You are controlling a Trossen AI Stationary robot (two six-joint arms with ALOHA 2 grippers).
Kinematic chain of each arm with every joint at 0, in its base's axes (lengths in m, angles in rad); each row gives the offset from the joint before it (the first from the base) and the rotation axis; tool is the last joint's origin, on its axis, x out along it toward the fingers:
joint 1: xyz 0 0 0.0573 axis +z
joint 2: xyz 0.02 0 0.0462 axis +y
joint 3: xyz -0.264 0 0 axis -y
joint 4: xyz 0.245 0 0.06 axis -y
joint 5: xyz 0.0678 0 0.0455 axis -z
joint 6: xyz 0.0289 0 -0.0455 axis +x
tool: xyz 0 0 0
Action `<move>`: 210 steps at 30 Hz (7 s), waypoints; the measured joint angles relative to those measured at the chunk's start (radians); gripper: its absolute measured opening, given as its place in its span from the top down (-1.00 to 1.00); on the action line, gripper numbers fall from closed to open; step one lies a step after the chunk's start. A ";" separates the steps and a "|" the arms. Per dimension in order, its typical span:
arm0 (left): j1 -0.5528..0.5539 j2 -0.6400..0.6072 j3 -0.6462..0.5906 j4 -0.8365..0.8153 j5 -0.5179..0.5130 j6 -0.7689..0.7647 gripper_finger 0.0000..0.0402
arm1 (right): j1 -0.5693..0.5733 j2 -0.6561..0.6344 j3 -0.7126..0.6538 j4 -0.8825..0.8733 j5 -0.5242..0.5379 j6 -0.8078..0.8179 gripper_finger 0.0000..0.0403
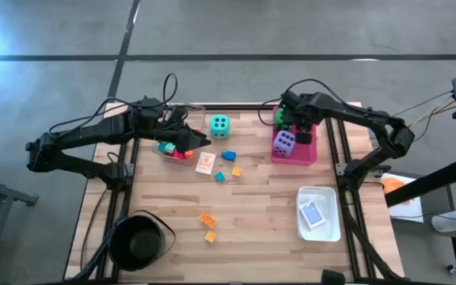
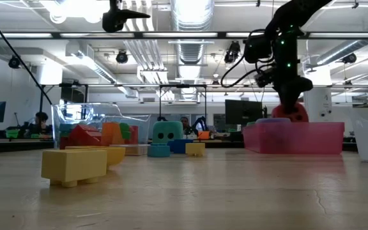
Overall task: Pick & Place Toys
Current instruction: Put the red die into the pink bin, then put the yellow game piece into the transparent bin
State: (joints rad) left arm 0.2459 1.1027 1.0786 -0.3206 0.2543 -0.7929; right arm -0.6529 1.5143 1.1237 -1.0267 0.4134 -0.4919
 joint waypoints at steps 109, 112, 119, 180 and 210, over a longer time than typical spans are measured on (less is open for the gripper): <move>0.000 0.000 0.000 -0.048 0.000 0.000 -0.86 | -0.058 0.011 -0.116 0.041 -0.223 0.302 0.96; 0.000 0.000 0.000 -0.048 0.000 -0.001 -0.86 | -0.064 0.011 -0.120 0.051 -0.170 0.303 0.96; 0.000 0.000 0.000 -0.048 0.000 -0.002 -0.86 | -0.063 0.011 -0.120 0.077 -0.179 0.306 0.96; -0.485 0.359 0.021 -0.410 -0.112 0.612 -0.86 | 0.306 -0.508 -0.140 0.305 -0.606 0.930 -0.47; -0.559 0.667 0.014 -0.301 -0.225 0.967 -0.86 | 0.433 -0.734 -0.140 0.442 -0.595 1.066 -0.73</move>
State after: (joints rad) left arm -0.3134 1.7692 1.0923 -0.6213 0.0297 0.1738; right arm -0.2199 0.7801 0.9833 -0.5848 -0.1813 0.5744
